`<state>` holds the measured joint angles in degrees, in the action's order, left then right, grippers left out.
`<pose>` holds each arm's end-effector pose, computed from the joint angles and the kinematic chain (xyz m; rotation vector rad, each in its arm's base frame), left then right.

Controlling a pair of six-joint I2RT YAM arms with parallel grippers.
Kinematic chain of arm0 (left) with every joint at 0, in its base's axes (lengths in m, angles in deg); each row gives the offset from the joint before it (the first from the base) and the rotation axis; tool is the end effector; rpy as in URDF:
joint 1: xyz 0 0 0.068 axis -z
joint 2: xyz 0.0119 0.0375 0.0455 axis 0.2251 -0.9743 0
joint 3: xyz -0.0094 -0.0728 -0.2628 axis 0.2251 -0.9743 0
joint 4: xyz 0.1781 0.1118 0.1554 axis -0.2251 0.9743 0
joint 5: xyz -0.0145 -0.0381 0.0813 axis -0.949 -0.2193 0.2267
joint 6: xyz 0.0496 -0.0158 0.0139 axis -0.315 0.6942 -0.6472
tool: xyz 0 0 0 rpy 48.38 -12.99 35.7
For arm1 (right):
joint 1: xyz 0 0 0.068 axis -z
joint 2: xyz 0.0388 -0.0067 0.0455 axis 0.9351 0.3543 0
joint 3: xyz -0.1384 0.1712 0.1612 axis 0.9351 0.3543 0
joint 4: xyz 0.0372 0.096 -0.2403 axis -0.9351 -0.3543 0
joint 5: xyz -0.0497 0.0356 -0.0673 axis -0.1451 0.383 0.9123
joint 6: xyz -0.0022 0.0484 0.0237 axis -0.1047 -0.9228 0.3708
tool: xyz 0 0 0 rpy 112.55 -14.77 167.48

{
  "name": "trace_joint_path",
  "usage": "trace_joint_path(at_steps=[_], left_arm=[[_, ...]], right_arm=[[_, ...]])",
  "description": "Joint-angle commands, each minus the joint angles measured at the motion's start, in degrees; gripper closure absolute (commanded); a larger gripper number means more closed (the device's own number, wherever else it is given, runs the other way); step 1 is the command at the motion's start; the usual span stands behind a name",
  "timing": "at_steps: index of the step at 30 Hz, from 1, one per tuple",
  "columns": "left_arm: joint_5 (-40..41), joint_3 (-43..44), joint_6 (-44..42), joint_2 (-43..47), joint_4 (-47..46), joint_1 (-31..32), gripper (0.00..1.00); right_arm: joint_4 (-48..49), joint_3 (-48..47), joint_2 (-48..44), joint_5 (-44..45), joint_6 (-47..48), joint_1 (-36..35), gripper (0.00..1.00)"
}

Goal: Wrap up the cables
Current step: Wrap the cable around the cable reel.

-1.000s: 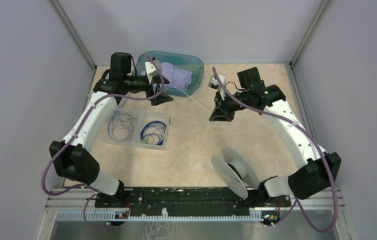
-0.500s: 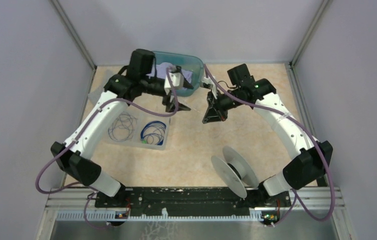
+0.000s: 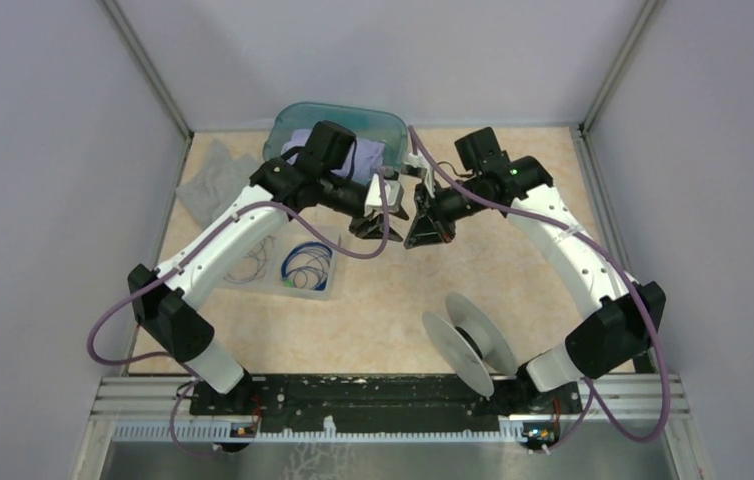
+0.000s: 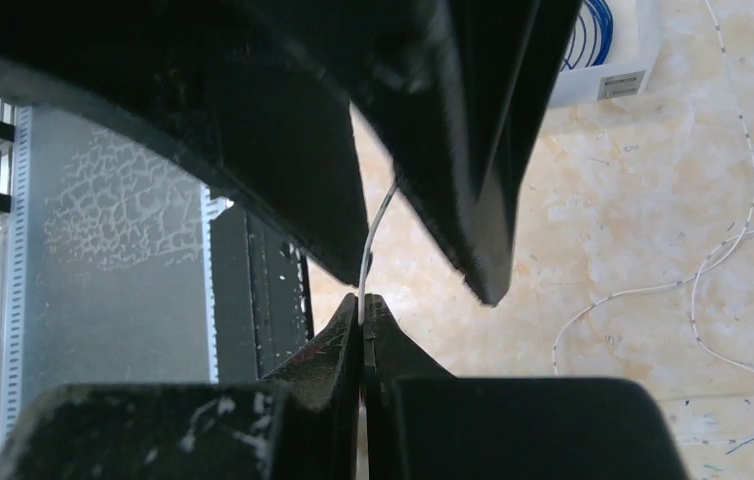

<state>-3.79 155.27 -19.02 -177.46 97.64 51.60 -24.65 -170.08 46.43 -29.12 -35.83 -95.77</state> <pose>0.2536 -0.2383 0.3808 1.8011 1.1228 -0.8901 0.2440 0.1541 0.3662 -1.3640 1.9012 1.1798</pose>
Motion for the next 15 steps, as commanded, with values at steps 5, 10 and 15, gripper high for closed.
trace_joint_path(at_steps=[5,10,15], left_arm=[[0.1,-0.5,-0.6,-0.9,0.0,2.2,0.64],[0.2,-0.7,-0.3,-0.7,0.3,2.3,0.8],[1.0,-1.0,0.2,0.0,0.6,2.3,1.0]], right_arm=[[1.5,-1.0,-0.3,0.2,-0.1,-0.5,1.0],[2.5,-0.6,-0.2,2.4,-1.1,-0.6,1.0],[3.8,-0.3,-0.5,6.4,-2.6,-0.5,1.0]])
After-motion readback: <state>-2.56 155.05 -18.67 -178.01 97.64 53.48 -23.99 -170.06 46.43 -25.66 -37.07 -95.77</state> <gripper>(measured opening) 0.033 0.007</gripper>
